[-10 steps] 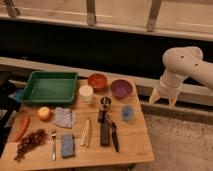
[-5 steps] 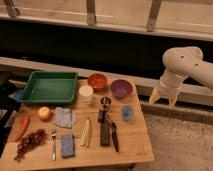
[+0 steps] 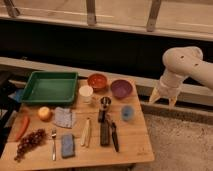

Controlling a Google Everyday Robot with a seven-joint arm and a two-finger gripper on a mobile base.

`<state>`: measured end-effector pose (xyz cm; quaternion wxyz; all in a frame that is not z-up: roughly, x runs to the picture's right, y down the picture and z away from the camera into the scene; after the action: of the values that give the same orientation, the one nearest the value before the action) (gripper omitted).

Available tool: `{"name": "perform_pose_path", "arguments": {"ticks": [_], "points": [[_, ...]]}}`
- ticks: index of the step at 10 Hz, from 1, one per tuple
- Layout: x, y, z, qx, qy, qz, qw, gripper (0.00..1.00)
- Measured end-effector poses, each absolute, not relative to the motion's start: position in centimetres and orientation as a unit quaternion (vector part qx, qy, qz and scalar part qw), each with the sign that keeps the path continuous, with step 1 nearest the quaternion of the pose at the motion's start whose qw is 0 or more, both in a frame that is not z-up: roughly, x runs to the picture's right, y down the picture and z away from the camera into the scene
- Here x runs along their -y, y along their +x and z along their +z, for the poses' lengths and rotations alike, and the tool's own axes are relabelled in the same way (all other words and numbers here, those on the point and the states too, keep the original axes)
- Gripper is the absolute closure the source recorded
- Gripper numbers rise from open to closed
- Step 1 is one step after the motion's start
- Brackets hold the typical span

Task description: Place banana in tray

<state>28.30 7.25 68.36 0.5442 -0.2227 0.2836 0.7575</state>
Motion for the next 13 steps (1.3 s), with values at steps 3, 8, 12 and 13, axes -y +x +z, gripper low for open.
{"name": "perform_pose_path", "arguments": {"ticks": [3,8,12,13], "points": [[-7.2,28.3,68.4,-0.284,-0.223,0.758,0.544,0.35],[-7.2,28.2,68.3,-0.283,-0.222,0.757,0.545,0.35],[-4.9,23.4,67.3,-0.218,-0.203,0.751,0.589,0.35],[-4.5,21.4,67.2,-0.200,-0.204,0.750,0.596,0.35]]}}
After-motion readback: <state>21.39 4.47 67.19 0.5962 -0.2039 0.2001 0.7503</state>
